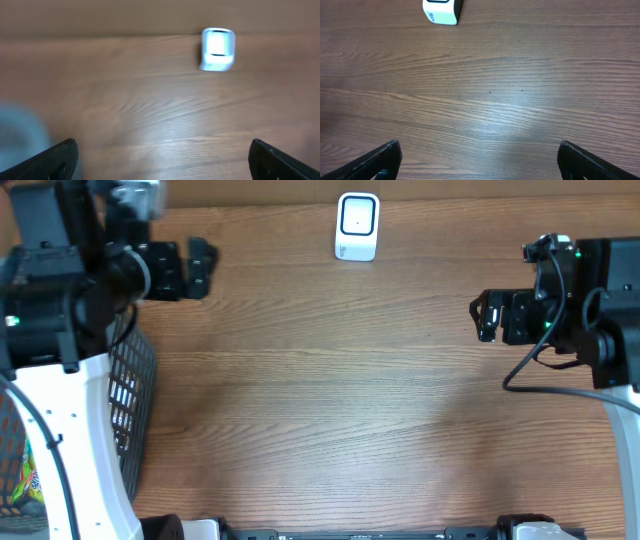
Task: Scan the item barcode
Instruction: 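Reach the left gripper into the basket and grasp the brown-white bread bag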
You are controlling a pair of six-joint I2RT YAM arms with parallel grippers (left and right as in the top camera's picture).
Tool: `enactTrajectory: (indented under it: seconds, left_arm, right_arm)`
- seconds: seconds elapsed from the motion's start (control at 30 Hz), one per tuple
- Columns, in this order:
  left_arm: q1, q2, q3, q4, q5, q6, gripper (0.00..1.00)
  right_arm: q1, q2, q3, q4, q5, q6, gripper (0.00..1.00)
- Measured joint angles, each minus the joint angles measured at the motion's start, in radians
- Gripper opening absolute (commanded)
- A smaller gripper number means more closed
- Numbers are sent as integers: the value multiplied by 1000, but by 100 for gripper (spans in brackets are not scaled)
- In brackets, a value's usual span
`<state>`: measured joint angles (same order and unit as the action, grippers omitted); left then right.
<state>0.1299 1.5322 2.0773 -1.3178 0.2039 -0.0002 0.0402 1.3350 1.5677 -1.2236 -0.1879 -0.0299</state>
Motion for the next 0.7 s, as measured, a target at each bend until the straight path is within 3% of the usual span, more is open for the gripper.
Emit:
enactTrajectory:
  seconds: [0.17,0.3,0.7]
  left_arm:
    - [296,0,6,-184,-248,-303,96]
    - [469,-2,-61,-189,-337,-446,98]
    - [562,30,-729,328,-298,-510,100]
  right_arm:
    - [0,3,0,1,-7,0,100]
    - [0,3,0,1,-8,0,100]
    - [0,3,0,-16,-14,0,100]
